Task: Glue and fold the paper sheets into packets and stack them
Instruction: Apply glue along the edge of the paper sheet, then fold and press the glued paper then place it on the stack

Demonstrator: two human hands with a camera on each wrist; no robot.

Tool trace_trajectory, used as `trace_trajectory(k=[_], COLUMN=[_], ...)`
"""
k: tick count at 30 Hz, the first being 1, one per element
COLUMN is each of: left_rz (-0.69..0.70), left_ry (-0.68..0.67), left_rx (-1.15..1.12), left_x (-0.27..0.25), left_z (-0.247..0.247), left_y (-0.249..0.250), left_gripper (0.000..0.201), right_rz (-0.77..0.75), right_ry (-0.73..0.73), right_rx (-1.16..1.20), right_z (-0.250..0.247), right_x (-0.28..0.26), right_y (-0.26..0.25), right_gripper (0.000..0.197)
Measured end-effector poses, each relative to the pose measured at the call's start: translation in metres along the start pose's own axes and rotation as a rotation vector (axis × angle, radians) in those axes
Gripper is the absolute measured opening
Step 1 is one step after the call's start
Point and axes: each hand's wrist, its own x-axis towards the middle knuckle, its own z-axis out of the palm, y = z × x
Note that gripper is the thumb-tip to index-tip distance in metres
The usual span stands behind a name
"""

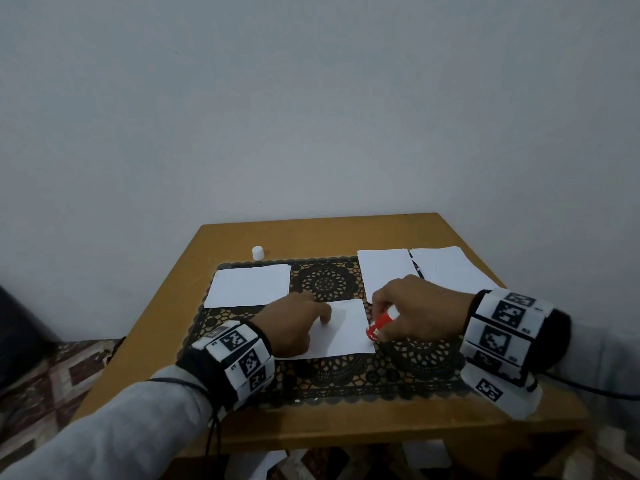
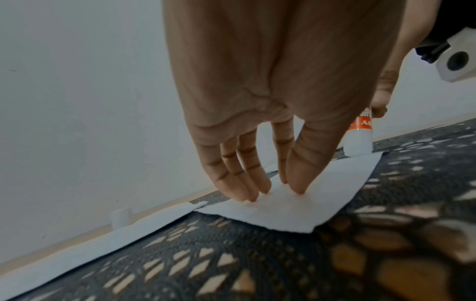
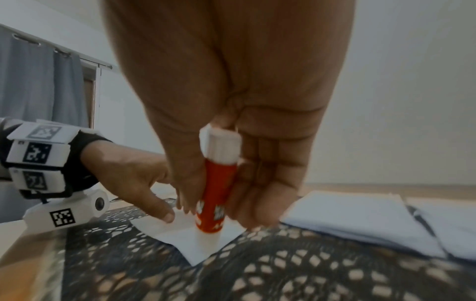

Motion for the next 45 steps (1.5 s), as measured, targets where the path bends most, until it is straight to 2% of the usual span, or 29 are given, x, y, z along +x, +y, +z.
trace_trajectory(k=[3,6,9,12,14,18,23,27,38,45], left_rz=[0.034,0.064,0.08,0.09,0.097,0.114,0.152,0.179,0.206,0.206], left_ry=[-0.013,-0.037,-0.043,-0.046,-0.056,-0.077,-0.06,-0.034,-0.035,-0.064], left_rx=[0.018,0.03,0.029,0.026,0.03,0.05,0.048,0.044,0.069,0.103], left_x=[-0.001,0.001,0.002,0.004,0.006,0.008,0.01,0.012,0.014,0.015], left_z=[-0.004,-0.007,-0.007,-0.008,-0.009,-0.01,-0.008,-0.007,-0.005,-0.007], left_y=[0.0,-0.001,-0.003,-0.004,-0.003,-0.002,-0.006,-0.009,-0.011,-0.009], left_gripper=[0.039,0.038,0.038,0.037,0.037,0.038,0.039,0.039,0.037,0.034], right_rz=[-0.012,0.034,0.09,0.137,0.167,0.216,0.305,0.305,0.334,0.382], right_ry=[-0.092,-0.068,0.063,0.246,0.347,0.499,0.459,0.42,0.394,0.376], right_rx=[-0.13,-0.105,0.164,0.367,0.387,0.352,0.253,0.2,0.175,0.257], right_z=[-0.017,-0.038,-0.049,-0.048,-0.046,-0.041,-0.03,-0.024,-0.019,-0.028], right_x=[-0.005,-0.003,0.013,0.047,0.073,0.121,0.172,0.193,0.209,0.2], right_y=[0.005,0.014,0.026,0.037,0.042,0.041,0.04,0.037,0.038,0.042], right_gripper=[0.029,0.023,0.011,0.021,0.03,0.031,0.032,0.036,0.041,0.066])
